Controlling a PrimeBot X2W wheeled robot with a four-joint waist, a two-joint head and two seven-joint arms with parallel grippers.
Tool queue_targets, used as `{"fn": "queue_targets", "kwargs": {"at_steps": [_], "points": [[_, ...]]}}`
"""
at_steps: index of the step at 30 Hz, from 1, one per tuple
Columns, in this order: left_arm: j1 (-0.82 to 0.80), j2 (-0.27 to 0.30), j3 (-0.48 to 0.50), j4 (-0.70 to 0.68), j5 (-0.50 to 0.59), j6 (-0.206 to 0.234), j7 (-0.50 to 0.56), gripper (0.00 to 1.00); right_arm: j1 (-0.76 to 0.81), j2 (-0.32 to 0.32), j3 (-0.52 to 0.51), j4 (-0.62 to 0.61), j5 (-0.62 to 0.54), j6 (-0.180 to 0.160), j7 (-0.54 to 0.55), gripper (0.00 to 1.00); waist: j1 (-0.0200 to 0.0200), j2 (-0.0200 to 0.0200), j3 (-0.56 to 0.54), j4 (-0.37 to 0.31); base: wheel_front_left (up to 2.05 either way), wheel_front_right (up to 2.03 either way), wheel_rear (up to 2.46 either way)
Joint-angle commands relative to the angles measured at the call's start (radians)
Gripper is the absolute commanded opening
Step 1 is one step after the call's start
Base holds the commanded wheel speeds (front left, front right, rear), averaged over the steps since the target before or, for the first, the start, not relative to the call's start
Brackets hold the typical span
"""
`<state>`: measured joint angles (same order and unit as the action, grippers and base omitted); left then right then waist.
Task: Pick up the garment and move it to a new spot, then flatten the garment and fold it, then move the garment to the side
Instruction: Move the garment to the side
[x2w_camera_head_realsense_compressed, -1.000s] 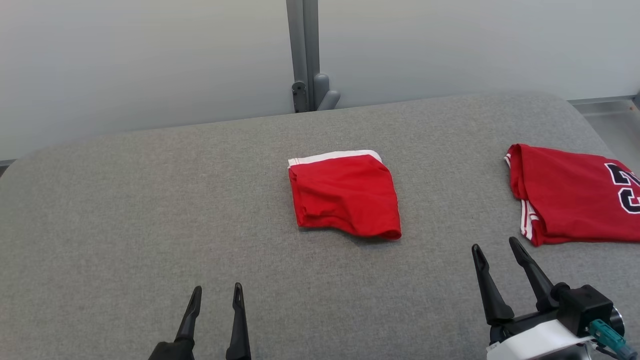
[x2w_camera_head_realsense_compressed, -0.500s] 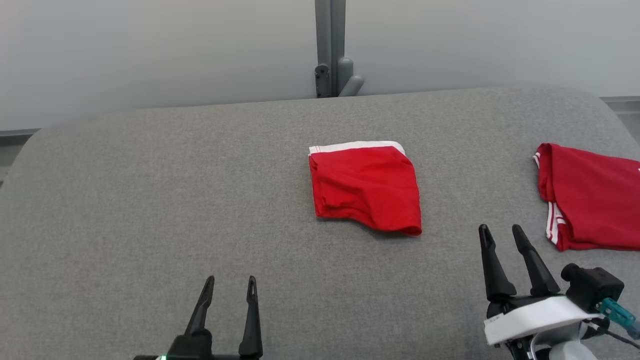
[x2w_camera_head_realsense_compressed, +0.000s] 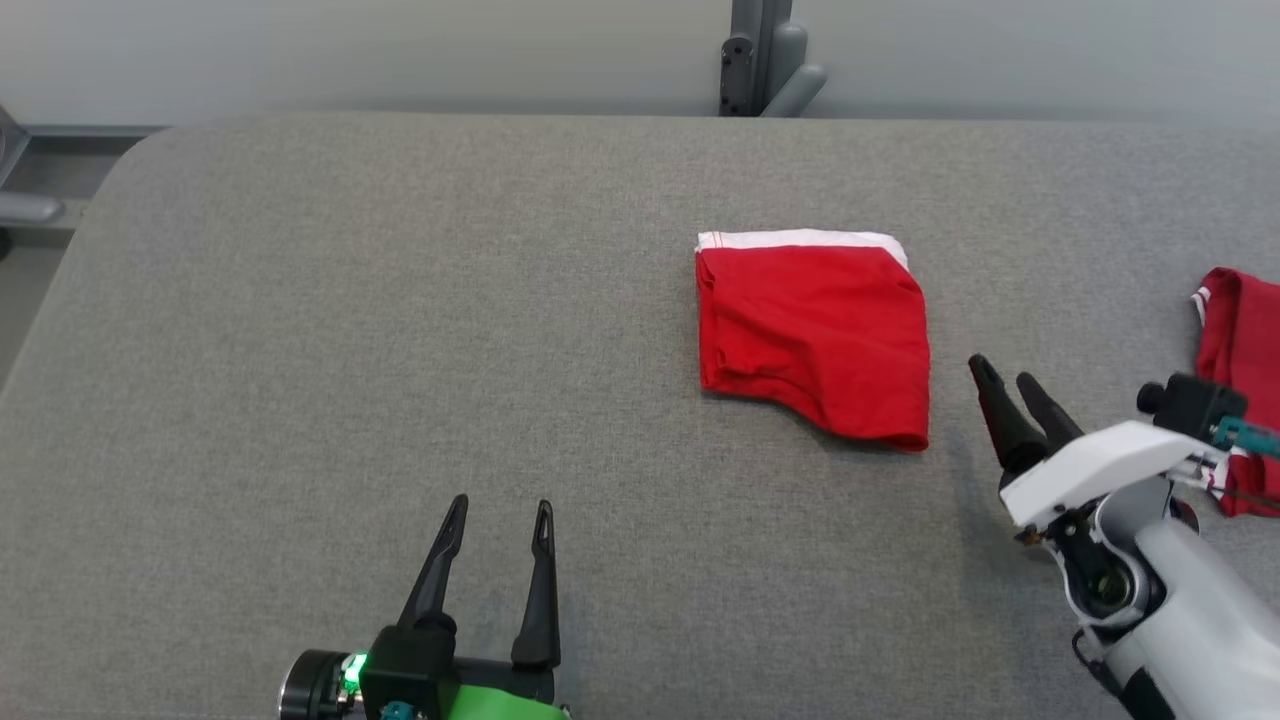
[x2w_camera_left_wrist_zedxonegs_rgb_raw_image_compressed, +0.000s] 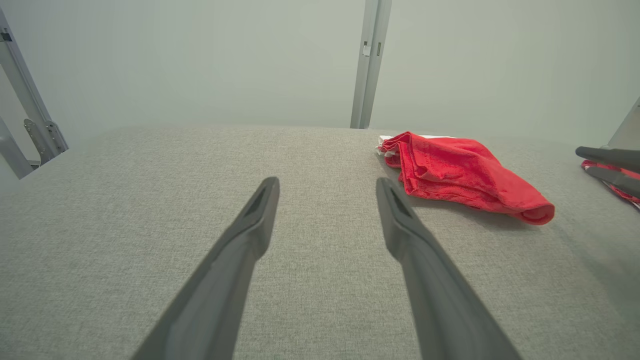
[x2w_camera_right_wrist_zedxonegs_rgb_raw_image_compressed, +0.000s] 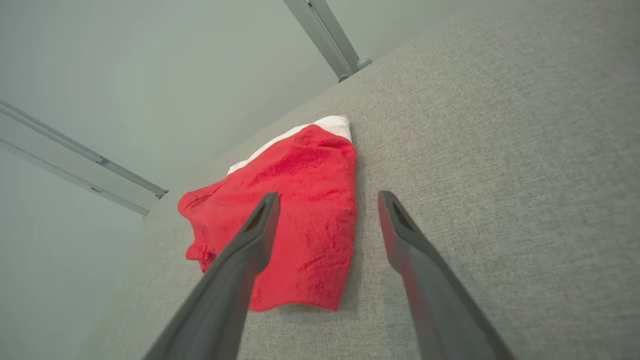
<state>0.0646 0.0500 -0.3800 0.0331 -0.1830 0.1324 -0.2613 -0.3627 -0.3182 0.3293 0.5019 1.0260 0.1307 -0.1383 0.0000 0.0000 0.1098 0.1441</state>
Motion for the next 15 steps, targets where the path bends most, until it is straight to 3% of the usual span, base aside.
{"fn": "queue_targets", "kwargs": {"at_steps": [1,10,15], "points": [[-0.03,0.002,-0.006,-0.005,-0.006,0.006,-0.004,1.0,-0.046,-0.014,0.011,0.019,0.065,0.0,0.037,1.0,0.0,0.0,0.059,0.04,0.0,0.0,0.0],[-0.104,0.001,-0.057,0.003,-0.02,0.003,-0.004,1.0,-0.173,-0.097,0.035,0.105,0.266,0.0,0.131,1.0,0.0,0.0,0.137,0.09,0.0,0.0,0.0],[-0.14,0.001,-0.082,0.007,-0.032,0.008,-0.004,1.0,-0.22,-0.095,0.042,0.128,0.366,0.0,0.194,1.0,0.0,0.0,0.174,0.108,0.0,0.0,0.0]]}}
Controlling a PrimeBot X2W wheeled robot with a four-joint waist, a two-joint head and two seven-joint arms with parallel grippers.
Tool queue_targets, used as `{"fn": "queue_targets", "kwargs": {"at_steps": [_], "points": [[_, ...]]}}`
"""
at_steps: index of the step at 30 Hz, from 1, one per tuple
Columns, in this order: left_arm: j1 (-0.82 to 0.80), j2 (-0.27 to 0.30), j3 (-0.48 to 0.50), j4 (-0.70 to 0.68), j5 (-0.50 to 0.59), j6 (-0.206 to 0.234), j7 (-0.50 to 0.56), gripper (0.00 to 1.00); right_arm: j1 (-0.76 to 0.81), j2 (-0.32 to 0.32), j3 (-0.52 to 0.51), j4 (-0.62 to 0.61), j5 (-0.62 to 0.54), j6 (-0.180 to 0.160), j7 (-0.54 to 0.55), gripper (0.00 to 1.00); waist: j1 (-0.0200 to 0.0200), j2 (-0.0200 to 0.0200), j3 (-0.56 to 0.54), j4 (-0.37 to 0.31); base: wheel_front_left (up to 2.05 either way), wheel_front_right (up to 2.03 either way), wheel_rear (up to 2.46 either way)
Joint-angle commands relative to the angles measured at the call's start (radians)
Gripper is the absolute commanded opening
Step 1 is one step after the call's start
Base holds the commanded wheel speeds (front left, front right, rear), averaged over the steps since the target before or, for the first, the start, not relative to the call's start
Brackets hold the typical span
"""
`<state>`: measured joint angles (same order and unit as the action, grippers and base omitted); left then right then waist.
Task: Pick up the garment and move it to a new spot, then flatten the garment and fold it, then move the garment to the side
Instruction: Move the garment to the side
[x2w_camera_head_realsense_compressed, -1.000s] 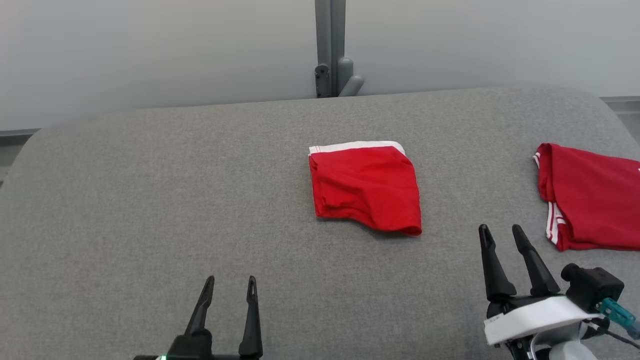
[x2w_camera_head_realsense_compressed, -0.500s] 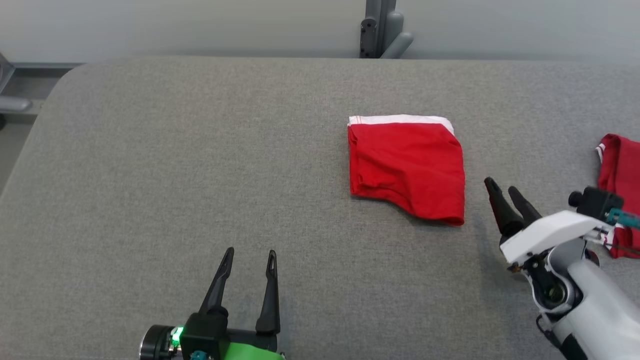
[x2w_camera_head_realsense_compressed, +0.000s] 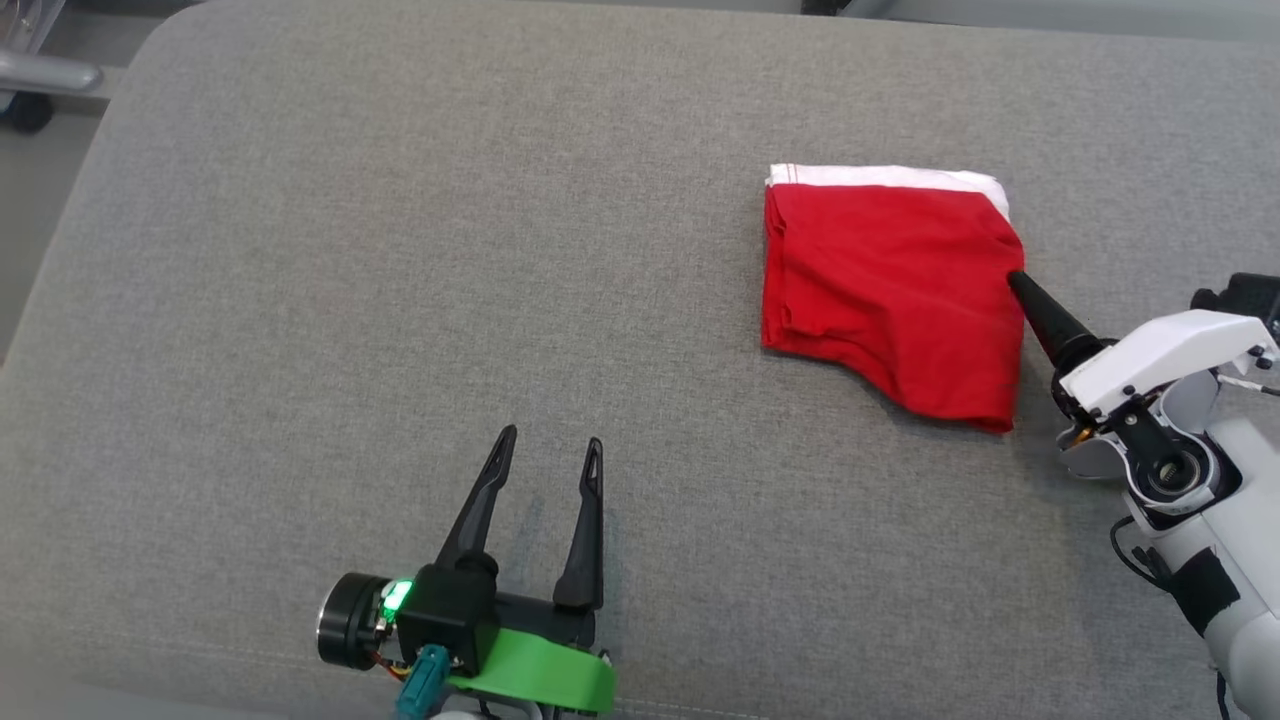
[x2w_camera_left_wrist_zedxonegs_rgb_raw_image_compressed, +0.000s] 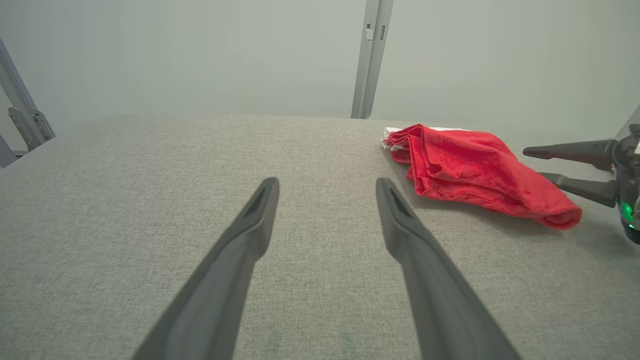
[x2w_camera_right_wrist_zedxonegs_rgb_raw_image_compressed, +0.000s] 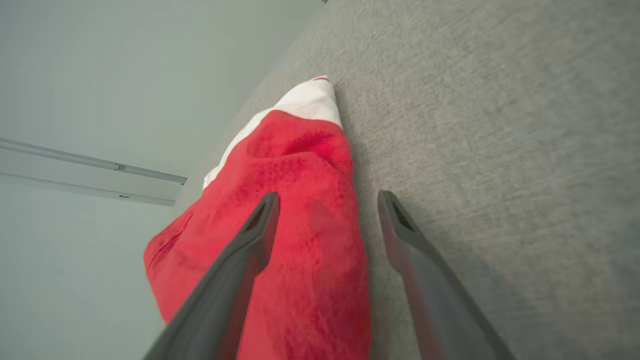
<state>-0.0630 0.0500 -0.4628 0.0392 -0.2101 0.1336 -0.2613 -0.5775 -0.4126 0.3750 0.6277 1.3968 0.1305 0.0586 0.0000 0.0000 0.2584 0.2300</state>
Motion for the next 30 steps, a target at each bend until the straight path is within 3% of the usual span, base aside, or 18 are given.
{"fn": "queue_targets", "kwargs": {"at_steps": [1,6,7,8,9,10,20,30], "points": [[-0.018,0.001,-0.003,0.003,-0.008,0.008,-0.004,1.0,-0.013,-0.004,0.006,0.001,-0.001,0.0,0.004,1.0,0.0,0.0,0.032,0.024,0.0,0.0,0.0],[-0.043,0.001,-0.022,0.006,-0.017,0.015,-0.004,1.0,-0.042,-0.012,0.04,0.03,0.011,0.0,0.007,1.0,0.0,0.0,0.055,0.039,0.0,0.0,0.0],[-0.047,0.001,-0.026,0.006,-0.02,0.016,-0.004,1.0,-0.044,-0.011,0.045,0.039,0.02,0.0,0.012,0.84,0.0,0.0,0.056,0.041,0.0,0.0,0.0],[-0.052,0.001,-0.03,0.007,-0.022,0.016,-0.004,1.0,-0.046,-0.011,0.05,0.041,0.025,0.0,0.015,0.41,0.0,0.0,0.057,0.043,0.0,0.0,0.0],[-0.056,0.001,-0.034,0.007,-0.025,0.018,-0.004,1.0,-0.047,-0.011,0.056,0.04,0.03,0.0,0.015,0.05,0.0,0.0,0.058,0.044,0.0,0.0,0.0],[-0.06,0.001,-0.037,0.006,-0.031,0.018,-0.004,1.0,-0.047,-0.01,0.058,0.033,0.038,0.0,0.01,0.0,0.0,0.0,0.057,0.045,0.0,0.0,0.0],[-0.055,0.001,-0.031,0.011,-0.024,0.022,-0.004,1.0,-0.001,-0.054,0.068,-0.094,0.079,0.0,-0.042,0.0,0.0,0.0,0.022,-0.017,0.0,0.0,0.0],[-0.062,0.002,-0.001,0.015,0.011,0.0,-0.004,1.0,0.011,-0.196,0.188,-0.203,-0.038,0.0,-0.126,0.0,0.0,0.0,0.019,-0.214,0.0,0.0,0.0]]}}
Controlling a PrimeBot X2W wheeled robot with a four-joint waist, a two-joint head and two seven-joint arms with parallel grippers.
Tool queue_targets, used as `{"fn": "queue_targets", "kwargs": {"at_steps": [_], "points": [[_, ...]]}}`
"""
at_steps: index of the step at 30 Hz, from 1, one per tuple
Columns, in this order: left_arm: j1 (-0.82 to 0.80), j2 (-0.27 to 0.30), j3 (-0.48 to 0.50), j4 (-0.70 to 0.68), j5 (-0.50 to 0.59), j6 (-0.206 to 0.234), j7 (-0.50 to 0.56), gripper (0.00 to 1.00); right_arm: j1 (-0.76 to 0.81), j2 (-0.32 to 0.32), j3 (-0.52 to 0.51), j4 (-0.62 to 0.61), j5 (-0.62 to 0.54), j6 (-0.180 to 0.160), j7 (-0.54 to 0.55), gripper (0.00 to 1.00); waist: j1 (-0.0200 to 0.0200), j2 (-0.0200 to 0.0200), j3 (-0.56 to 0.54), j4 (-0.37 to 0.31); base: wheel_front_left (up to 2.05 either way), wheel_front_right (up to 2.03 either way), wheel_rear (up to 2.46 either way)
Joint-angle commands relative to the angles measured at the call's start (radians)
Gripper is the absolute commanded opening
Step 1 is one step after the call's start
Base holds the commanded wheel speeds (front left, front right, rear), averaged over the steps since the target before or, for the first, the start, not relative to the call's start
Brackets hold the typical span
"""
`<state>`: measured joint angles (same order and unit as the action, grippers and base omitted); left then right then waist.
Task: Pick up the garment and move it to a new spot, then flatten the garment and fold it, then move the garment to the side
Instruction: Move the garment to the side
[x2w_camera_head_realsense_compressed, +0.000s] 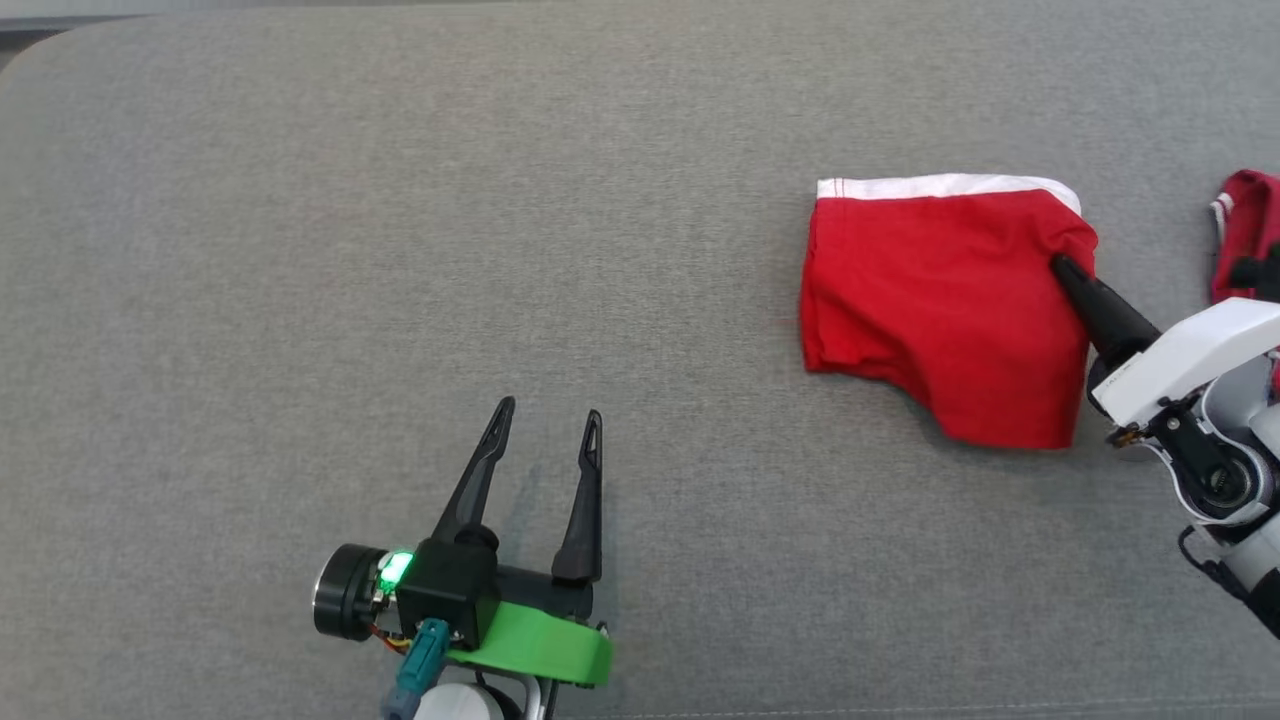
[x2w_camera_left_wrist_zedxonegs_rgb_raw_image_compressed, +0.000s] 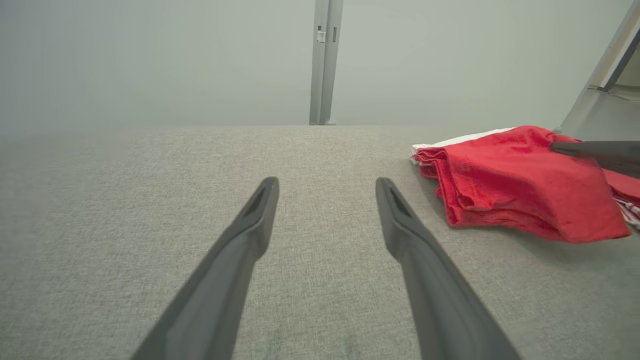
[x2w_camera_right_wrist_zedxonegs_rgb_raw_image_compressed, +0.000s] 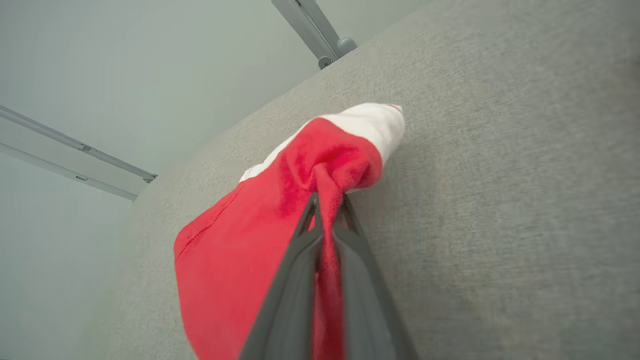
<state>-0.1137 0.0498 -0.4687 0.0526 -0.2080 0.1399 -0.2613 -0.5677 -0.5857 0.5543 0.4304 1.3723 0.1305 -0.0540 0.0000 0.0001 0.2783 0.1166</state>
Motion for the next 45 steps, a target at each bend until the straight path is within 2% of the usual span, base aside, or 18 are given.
{"fn": "queue_targets", "kwargs": {"at_steps": [1,11,16,21,27,35,37,38,42,45], "points": [[-0.017,0.002,0.009,0.003,0.011,-0.006,-0.004,1.0,-0.006,-0.04,0.021,-0.011,-0.021,0.0,-0.02,0.0,0.0,-0.0001,0.004,-0.123,0.0,0.0,0.0],[-0.065,0.002,0.041,0.022,0.051,-0.037,-0.004,1.0,-0.096,-0.166,0.108,-0.003,-0.086,0.0,-0.099,0.0,0.0,-0.0001,0.082,-0.282,0.0,0.0,0.0],[-0.105,0.003,0.071,0.023,0.051,-0.047,-0.004,1.0,-0.159,-0.21,0.15,0.035,-0.109,0.0,-0.144,0.0,0.0,-0.0001,0.142,-0.324,0.0,0.0,0.0],[-0.137,0.004,0.098,0.032,0.074,-0.07,-0.004,1.0,-0.21,-0.256,0.178,0.107,-0.132,0.0,-0.179,0.0,0.0,-0.0001,0.188,-0.334,0.0,0.0,0.0],[-0.158,0.005,0.13,0.035,0.099,-0.088,-0.004,1.0,-0.303,-0.3,0.236,0.2,-0.259,0.0,-0.208,0.0,0.0,-0.0001,0.224,-0.321,0.0,0.0,0.0],[-0.147,0.006,0.149,0.035,0.118,-0.103,-0.004,1.0,-0.332,-0.3,0.191,0.244,-0.361,0.0,-0.212,0.0,0.0,-0.0001,0.219,-0.303,0.0,0.0,0.0],[-0.14,0.006,0.151,0.039,0.118,-0.106,-0.004,1.0,-0.314,-0.288,0.18,0.267,-0.377,0.0,-0.212,0.46,0.0,-0.0001,0.209,-0.298,0.0,0.0,0.0],[-0.136,0.006,0.152,0.04,0.117,-0.106,-0.004,1.0,-0.308,-0.283,0.173,0.282,-0.382,0.0,-0.212,1.0,0.0,-0.0001,0.202,-0.296,0.0,0.0,0.0],[-0.12,0.004,0.146,0.047,0.107,-0.105,-0.004,1.0,-0.292,-0.263,0.129,0.387,-0.415,0.0,-0.212,1.0,0.0,-0.0001,0.165,-0.287,0.0,0.0,0.0],[-0.107,0.003,0.142,0.054,0.096,-0.098,-0.004,1.0,-0.323,-0.239,0.057,0.451,-0.502,0.0,-0.212,1.0,0.0,-0.0001,0.129,-0.279,0.0,0.0,0.0]]}}
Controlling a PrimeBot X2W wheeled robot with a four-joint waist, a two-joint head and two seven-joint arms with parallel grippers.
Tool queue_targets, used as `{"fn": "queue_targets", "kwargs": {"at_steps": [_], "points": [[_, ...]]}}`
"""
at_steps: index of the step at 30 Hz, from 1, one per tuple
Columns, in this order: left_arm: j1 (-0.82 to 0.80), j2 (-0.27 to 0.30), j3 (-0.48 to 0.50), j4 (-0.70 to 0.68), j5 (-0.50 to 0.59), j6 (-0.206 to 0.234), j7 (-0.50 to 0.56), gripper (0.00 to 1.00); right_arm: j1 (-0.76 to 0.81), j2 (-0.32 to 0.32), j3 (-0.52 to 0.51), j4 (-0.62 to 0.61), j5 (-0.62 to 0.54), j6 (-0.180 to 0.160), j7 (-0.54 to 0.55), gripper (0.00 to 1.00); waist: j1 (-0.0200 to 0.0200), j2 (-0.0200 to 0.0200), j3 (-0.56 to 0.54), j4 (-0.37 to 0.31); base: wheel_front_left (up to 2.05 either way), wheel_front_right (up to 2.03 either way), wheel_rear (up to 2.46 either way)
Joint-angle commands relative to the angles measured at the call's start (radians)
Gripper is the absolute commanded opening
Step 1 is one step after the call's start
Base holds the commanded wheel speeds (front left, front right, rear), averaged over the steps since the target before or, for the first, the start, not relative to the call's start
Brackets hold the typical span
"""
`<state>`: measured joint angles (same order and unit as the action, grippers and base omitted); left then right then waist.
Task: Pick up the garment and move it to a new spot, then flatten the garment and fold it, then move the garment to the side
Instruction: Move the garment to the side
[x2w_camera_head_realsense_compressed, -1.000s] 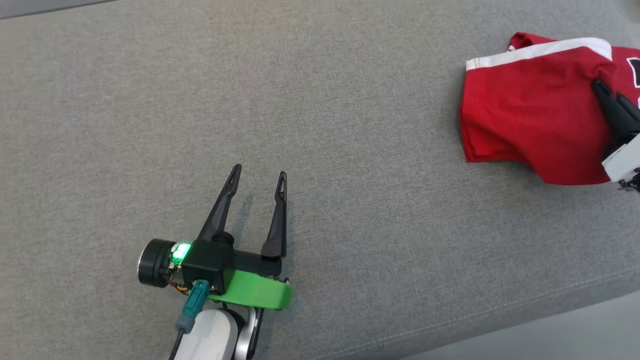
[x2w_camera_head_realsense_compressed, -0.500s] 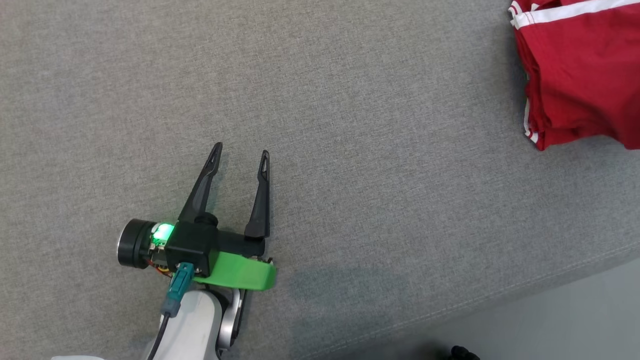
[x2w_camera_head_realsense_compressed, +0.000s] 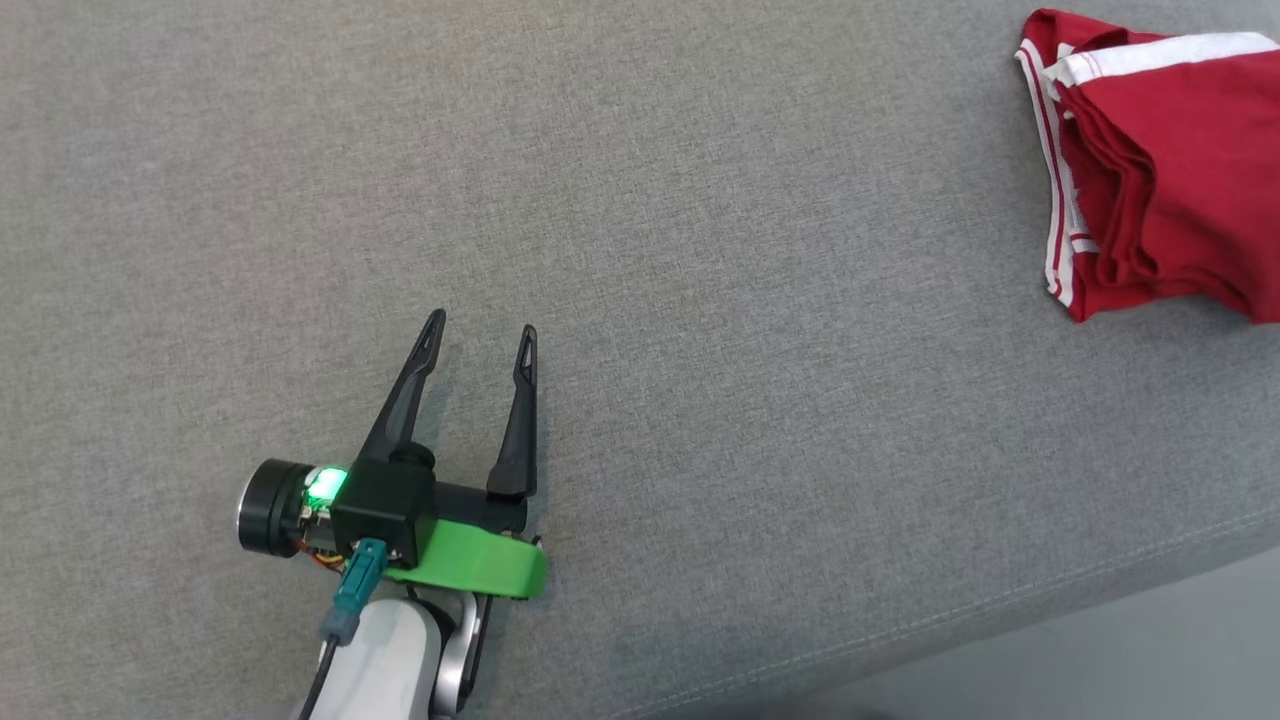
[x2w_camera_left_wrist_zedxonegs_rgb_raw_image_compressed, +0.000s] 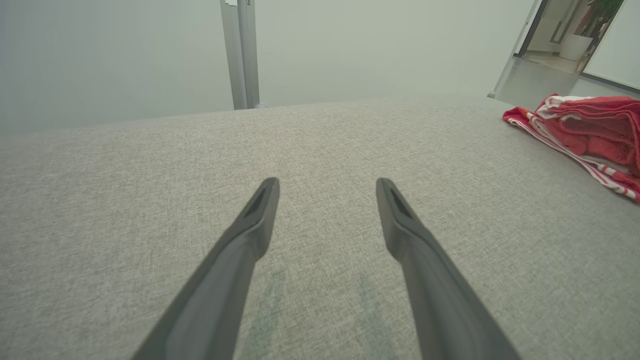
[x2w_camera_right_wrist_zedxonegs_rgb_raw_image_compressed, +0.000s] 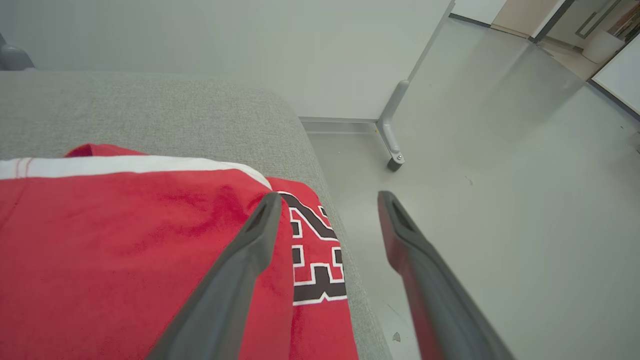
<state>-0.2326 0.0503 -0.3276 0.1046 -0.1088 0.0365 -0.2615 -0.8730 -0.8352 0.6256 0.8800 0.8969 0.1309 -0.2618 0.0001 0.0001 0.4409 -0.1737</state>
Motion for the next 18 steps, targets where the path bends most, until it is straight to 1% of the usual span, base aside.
{"fn": "queue_targets", "kwargs": {"at_steps": [1,4,8,9,12,14,18], "points": [[0.012,0.003,0.001,0.002,-0.003,0.005,-0.004,1.0,-0.018,0.011,-0.014,0.001,-0.027,0.0,-0.005,1.0,-0.0001,-0.0001,-0.033,0.012,0.0,0.0,0.0],[0.034,0.002,0.007,0.008,-0.027,0.017,-0.004,1.0,-0.013,0.07,-0.117,-0.02,-0.134,0.0,-0.004,1.0,-0.0001,-0.0001,-0.078,0.021,0.0,0.0,0.0],[0.062,0.002,0.018,-0.005,-0.104,0.039,-0.004,1.0,0.085,0.179,-0.23,-0.153,-0.261,0.0,-0.004,1.0,-0.0001,-0.0001,-0.143,0.042,0.0,0.0,0.0],[0.069,0.001,0.015,-0.01,-0.125,0.038,-0.004,1.0,0.12,0.21,-0.249,-0.192,-0.29,0.0,-0.004,1.0,-0.0001,-0.0001,-0.16,0.05,0.0,0.0,0.0],[0.096,0.002,0.027,-0.022,-0.169,0.053,-0.004,1.0,0.23,0.296,-0.301,-0.3,-0.364,0.0,-0.004,1.0,-0.0001,-0.0001,-0.211,0.076,0.0,0.0,0.0],[0.11,0.002,0.04,-0.027,-0.182,0.063,-0.004,1.0,0.302,0.353,-0.321,-0.36,-0.406,0.0,-0.004,1.0,-0.0001,-0.0001,-0.242,0.091,0.0,0.0,0.0],[0.146,0.002,0.073,-0.012,-0.191,0.063,-0.003,1.0,0.424,0.443,-0.384,-0.47,-0.495,-0.001,-0.004,1.0,-0.0001,-0.0001,-0.302,0.122,0.0,0.0,0.0]]}}
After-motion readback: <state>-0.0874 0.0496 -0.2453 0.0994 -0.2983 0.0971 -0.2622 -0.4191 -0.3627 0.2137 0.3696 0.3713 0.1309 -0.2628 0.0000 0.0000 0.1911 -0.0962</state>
